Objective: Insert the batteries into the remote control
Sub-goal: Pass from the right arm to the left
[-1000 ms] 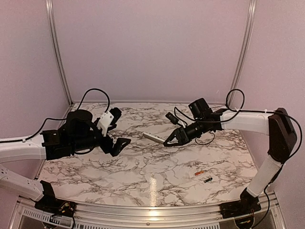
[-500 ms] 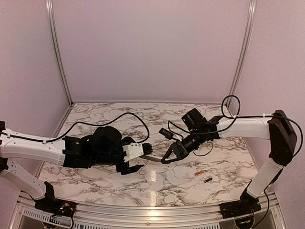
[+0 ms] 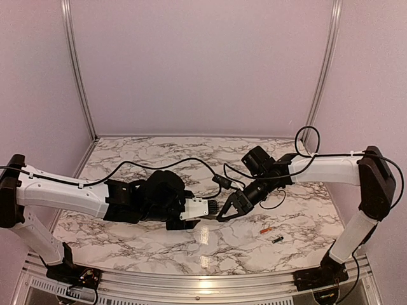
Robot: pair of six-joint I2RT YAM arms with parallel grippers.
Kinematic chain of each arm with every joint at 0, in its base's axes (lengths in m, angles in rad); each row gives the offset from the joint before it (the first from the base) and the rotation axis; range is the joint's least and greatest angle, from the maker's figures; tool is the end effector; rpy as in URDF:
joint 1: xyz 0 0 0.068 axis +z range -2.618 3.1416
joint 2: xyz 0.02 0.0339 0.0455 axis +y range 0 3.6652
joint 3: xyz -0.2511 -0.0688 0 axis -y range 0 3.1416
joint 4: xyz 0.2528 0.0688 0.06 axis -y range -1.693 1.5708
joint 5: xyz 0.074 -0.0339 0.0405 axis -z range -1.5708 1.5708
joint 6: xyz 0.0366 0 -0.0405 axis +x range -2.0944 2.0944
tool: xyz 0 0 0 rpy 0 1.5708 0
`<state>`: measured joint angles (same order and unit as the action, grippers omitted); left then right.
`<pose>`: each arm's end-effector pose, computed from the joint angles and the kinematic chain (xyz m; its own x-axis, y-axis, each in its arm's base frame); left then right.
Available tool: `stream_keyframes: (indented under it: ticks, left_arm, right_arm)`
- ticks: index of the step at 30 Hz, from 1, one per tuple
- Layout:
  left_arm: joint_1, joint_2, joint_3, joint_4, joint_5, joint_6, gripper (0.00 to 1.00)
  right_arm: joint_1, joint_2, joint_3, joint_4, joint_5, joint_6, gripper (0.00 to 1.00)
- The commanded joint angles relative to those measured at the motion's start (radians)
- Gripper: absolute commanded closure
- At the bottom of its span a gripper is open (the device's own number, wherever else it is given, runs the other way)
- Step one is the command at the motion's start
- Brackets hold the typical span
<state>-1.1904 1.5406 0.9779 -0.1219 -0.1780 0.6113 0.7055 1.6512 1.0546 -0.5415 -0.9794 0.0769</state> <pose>0.1335 -0.3165 0.2108 0.3030 0.7637 -0.5701 0.8414 0.0665 0.5363 0.2259 0.2323 0.1857 -0.7372 -0.5717 -0.3602 -0.5716 0.2434 0.7836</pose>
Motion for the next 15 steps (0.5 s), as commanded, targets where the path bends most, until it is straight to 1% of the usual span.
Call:
stream_keyframes:
  ticks: [1,6,8,11,12,14,15]
  left_arm:
    - [-0.014,0.064,0.067,-0.07,-0.035,0.041,0.47]
    - [-0.015,0.08,0.082,-0.072,-0.033,0.035,0.58]
    - [-0.015,0.073,0.082,-0.07,-0.029,0.029,0.65]
    - [-0.015,0.056,0.072,-0.057,-0.03,0.017,0.75]
    - [-0.015,0.047,0.065,-0.048,-0.031,0.01,0.79]
    - [-0.015,0.034,0.057,-0.035,-0.034,-0.015,0.87]
    - [-0.015,0.025,0.053,-0.029,-0.032,-0.028,0.89]
  right_arm:
    - [0.025,0.018,0.059,-0.038,-0.018,-0.038,0.87]
    - [0.038,0.022,0.067,-0.044,-0.016,-0.04,0.87]
    - [0.037,0.019,0.073,-0.047,-0.018,-0.04,0.87]
    - [0.037,0.011,0.084,-0.05,-0.016,-0.042,0.82]
    - [0.037,0.007,0.087,-0.047,-0.015,-0.041,0.77]
    - [0.036,-0.002,0.096,-0.033,-0.008,-0.039,0.61]
    - [0.036,-0.008,0.099,-0.02,0.001,-0.034,0.54]
